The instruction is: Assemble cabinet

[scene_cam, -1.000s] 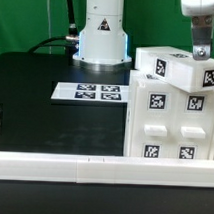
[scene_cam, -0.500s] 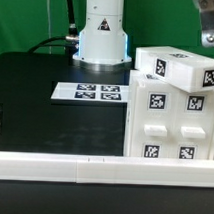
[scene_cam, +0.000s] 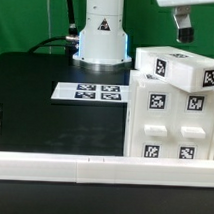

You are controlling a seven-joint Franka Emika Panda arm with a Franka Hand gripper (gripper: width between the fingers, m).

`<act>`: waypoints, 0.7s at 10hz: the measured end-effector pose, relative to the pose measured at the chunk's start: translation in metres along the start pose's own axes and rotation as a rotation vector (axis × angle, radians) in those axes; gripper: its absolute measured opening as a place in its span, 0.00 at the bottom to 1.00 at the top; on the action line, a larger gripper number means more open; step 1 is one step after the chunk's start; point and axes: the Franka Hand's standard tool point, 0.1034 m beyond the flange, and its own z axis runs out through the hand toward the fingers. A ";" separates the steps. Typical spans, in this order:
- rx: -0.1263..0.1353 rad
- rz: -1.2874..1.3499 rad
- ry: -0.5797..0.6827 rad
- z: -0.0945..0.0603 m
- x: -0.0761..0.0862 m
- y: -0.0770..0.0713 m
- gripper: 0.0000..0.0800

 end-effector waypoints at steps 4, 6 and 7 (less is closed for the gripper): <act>-0.001 -0.339 0.004 0.000 0.003 0.001 1.00; -0.039 -0.595 0.021 0.000 0.003 0.003 1.00; -0.055 -0.718 0.030 -0.001 0.002 0.002 1.00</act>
Offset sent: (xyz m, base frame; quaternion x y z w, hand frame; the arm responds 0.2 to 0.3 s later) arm 0.0000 0.0000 0.0000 0.0000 0.0000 -0.1938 0.9810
